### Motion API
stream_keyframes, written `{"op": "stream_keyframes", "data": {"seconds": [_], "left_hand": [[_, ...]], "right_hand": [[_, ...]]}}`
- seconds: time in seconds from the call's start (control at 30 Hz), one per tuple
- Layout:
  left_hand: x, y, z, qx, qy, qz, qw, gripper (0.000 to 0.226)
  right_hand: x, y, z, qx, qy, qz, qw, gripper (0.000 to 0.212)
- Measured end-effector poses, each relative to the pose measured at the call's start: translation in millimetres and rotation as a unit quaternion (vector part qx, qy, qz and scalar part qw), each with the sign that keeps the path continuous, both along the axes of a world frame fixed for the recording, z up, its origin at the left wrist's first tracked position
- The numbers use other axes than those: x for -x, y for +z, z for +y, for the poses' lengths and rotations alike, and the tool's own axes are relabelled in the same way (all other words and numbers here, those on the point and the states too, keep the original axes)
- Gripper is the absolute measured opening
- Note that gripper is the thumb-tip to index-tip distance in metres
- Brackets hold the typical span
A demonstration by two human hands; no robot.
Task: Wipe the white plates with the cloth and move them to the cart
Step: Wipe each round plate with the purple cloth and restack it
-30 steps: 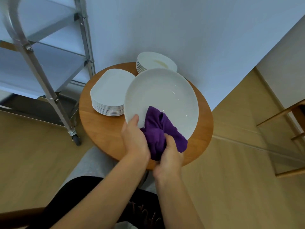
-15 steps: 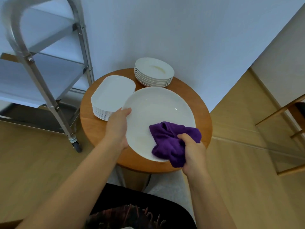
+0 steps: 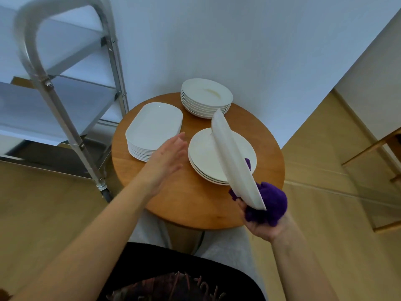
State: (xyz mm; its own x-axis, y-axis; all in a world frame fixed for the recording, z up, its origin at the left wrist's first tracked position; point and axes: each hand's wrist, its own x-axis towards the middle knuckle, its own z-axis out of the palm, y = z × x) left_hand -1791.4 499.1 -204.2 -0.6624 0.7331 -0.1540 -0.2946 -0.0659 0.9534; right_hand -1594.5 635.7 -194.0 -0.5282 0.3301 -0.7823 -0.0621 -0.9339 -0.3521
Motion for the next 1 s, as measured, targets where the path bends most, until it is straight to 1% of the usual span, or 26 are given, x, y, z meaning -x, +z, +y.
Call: {"op": "stream_keyframes", "data": {"seconds": [0.03, 0.07, 0.13, 0.17, 0.23, 0.3, 0.37, 0.43, 0.5, 0.53, 0.57, 0.6, 0.67, 0.7, 0.73, 0.8, 0.83, 0.9, 0.93, 0.97, 1.0], "left_hand": [[3, 2, 8, 0.000, 0.000, 0.003, 1.000, 0.060], [3, 4, 18, -0.009, -0.008, -0.001, 1.000, 0.071], [2, 9, 36, -0.038, -0.026, -0.028, 0.999, 0.089], [1, 11, 42, -0.054, -0.028, -0.039, 0.997, 0.090], [4, 19, 48, -0.066, -0.002, -0.047, 0.997, 0.076], [10, 24, 49, -0.060, 0.032, -0.039, 0.997, 0.060], [16, 26, 45, -0.038, 0.044, -0.011, 0.998, 0.058], [19, 32, 40, -0.024, 0.031, 0.026, 0.999, 0.064], [17, 41, 36, -0.018, 0.012, 0.051, 0.998, 0.075], [16, 45, 34, -0.016, 0.023, 0.052, 0.998, 0.083], [15, 48, 33, -0.016, 0.046, 0.045, 0.998, 0.086], [14, 51, 32, -0.015, 0.078, 0.032, 0.996, 0.082], [14, 51, 28, -0.005, 0.134, -0.003, 0.991, 0.071], [14, 48, 26, -0.003, 0.155, -0.024, 0.988, 0.072], [13, 45, 25, -0.007, 0.174, -0.043, 0.984, 0.071], [9, 41, 24, -0.015, 0.206, -0.079, 0.975, 0.065], [6, 40, 26, -0.015, 0.218, -0.099, 0.971, 0.063], [-1, 41, 31, -0.013, 0.230, -0.128, 0.965, 0.060], [-6, 42, 35, -0.010, 0.229, -0.132, 0.964, 0.058], [-12, 43, 39, -0.008, 0.229, -0.130, 0.965, 0.057], [-19, 44, 43, -0.006, 0.228, -0.127, 0.965, 0.059]], "right_hand": [[1, 1, -3, 0.012, 0.027, 0.007, 1.000, 0.042], [4, 2, -7, 0.017, 0.054, 0.016, 0.998, 0.040], [13, 1, -19, 0.028, 0.088, 0.029, 0.995, 0.037], [16, -1, -23, 0.037, 0.091, 0.032, 0.995, 0.036], [23, -7, -27, 0.066, 0.080, 0.035, 0.994, 0.038], [25, -12, -23, 0.097, 0.075, 0.041, 0.992, 0.052], [23, -13, -18, 0.110, 0.072, 0.053, 0.990, 0.064], [21, -12, -14, 0.101, 0.066, 0.056, 0.991, 0.066], [20, -11, -10, 0.068, 0.065, 0.038, 0.995, 0.061], [21, -11, -8, 0.044, 0.059, 0.029, 0.997, 0.056], [20, -10, -4, 0.016, 0.041, 0.026, 0.999, 0.047], [20, -8, 1, -0.027, 0.010, 0.030, 0.999, 0.035], [18, -1, 18, -0.167, -0.059, 0.042, 0.983, 0.019], [17, 5, 27, -0.248, -0.099, 0.048, 0.962, 0.016], [18, 13, 34, -0.331, -0.141, 0.057, 0.931, 0.015], [21, 30, 42, -0.478, -0.194, 0.074, 0.853, 0.021], [24, 36, 42, -0.533, -0.207, 0.068, 0.818, 0.027], [33, 48, 33, -0.623, -0.220, 0.028, 0.750, 0.042], [42, 54, 24, -0.670, -0.215, 0.001, 0.710, 0.049], [51, 59, 14, -0.720, -0.195, -0.028, 0.665, 0.054], [61, 61, 7, -0.771, -0.165, -0.058, 0.612, 0.057]]}}
